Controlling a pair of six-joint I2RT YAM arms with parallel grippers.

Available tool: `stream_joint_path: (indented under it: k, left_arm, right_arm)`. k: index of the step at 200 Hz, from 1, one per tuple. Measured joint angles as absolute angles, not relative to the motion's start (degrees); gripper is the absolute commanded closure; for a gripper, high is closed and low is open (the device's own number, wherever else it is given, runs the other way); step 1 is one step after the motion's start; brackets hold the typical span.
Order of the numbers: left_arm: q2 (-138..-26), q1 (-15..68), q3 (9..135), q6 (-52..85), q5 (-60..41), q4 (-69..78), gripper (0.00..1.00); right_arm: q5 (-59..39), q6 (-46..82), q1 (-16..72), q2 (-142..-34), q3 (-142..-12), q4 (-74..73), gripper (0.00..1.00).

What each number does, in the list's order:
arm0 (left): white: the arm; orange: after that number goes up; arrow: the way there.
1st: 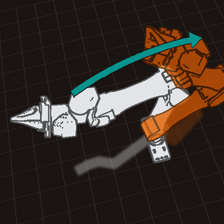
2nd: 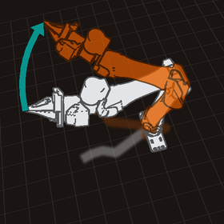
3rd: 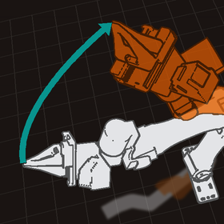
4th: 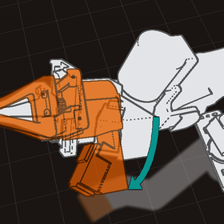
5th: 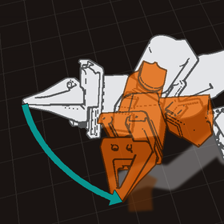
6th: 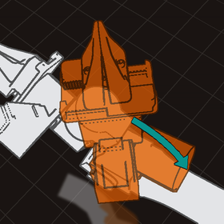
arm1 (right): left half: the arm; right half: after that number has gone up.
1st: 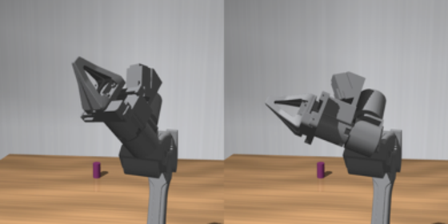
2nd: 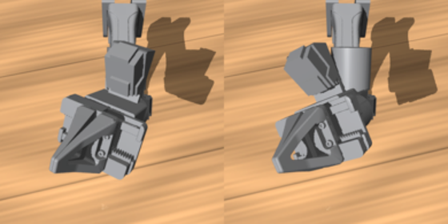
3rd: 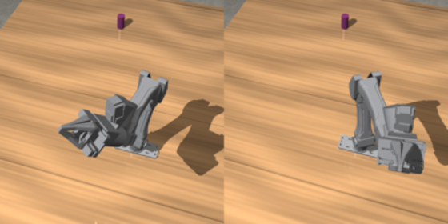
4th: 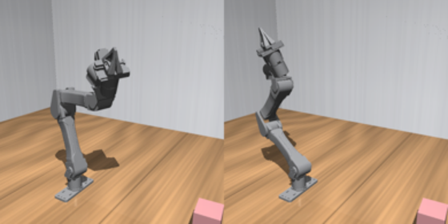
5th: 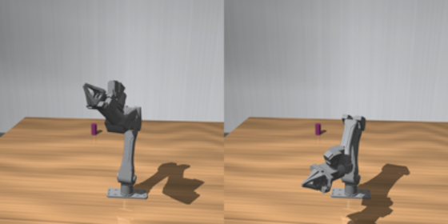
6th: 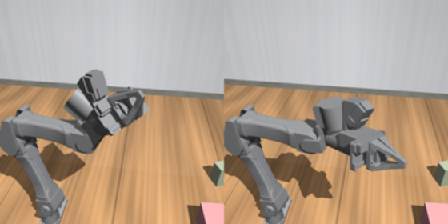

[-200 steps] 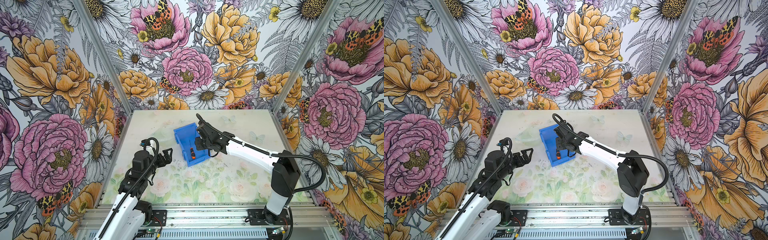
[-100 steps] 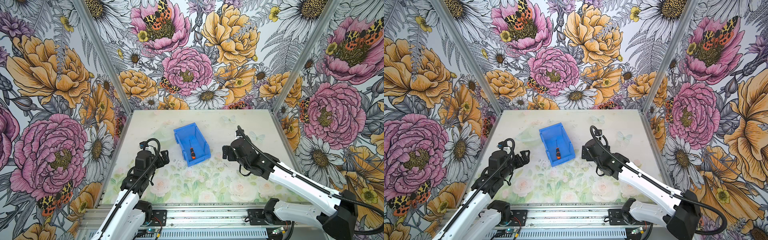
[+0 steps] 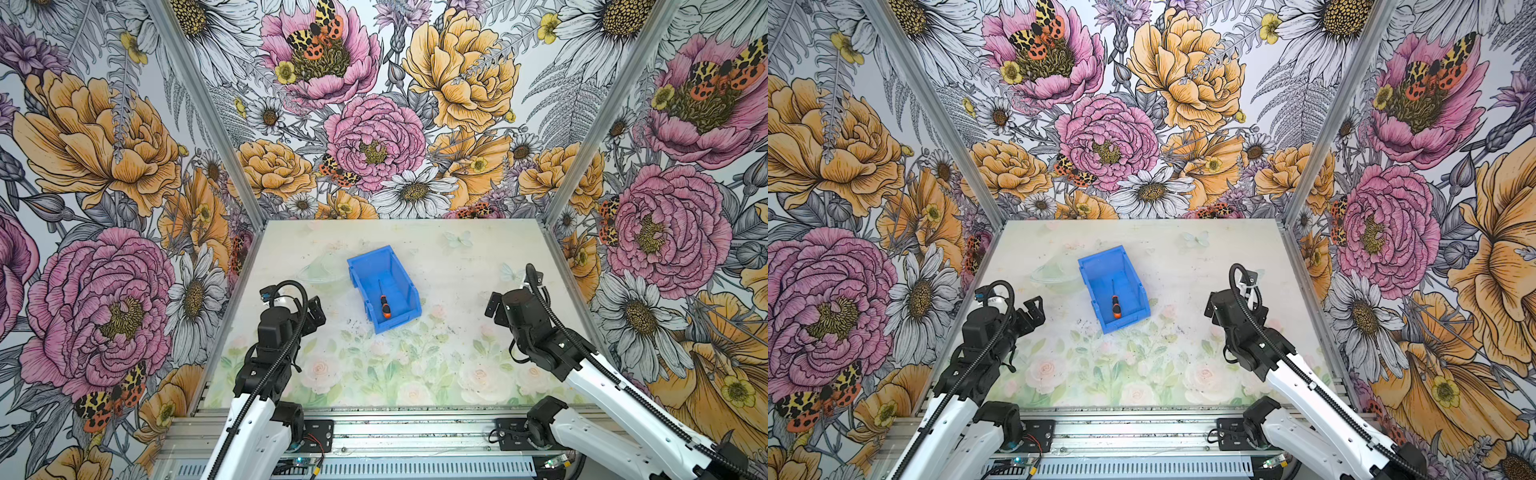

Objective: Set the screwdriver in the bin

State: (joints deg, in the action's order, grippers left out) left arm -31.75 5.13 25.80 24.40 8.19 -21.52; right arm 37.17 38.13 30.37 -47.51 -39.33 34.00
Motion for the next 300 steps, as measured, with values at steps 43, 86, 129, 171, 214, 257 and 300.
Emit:
stream_joint_path:
  k: [43,86,129,171,214,257,300]
  left_arm:
    - [-32.6,2.5,24.4,18.3,11.9,-18.9,0.01]
    - [-38.3,2.4,21.1,12.2,14.6,-9.5,0.01]
    - [-47.2,2.4,18.7,6.1,14.5,1.9,0.01]
    - [-55.7,1.8,18.3,0.9,13.9,13.4,0.01]
    - [-66.2,0.6,18.3,-1.0,12.0,23.7,0.01]
    - [-74.7,-0.8,21.1,-2.7,9.2,29.5,0.01]
    - [-78.7,-3.8,25.2,-3.2,5.7,31.2,0.01]
  right_arm:
    - [52.7,39.9,29.4,-45.7,-34.8,33.9,0.01]
    - [60.6,36.8,27.8,-47.9,-31.2,27.1,0.01]
    - [57.8,27.5,24.8,-57.1,-29.7,13.6,0.01]
    - [45.2,15.9,18.0,-67.5,-30.5,-1.1,0.01]
    - [32.6,9.0,11.4,-76.3,-30.8,-13.0,0.01]
    - [26.4,6.3,7.9,-82.3,-31.0,-20.6,0.0]
    - [21.7,4.4,4.7,-85.6,-31.2,-26.1,0.01]
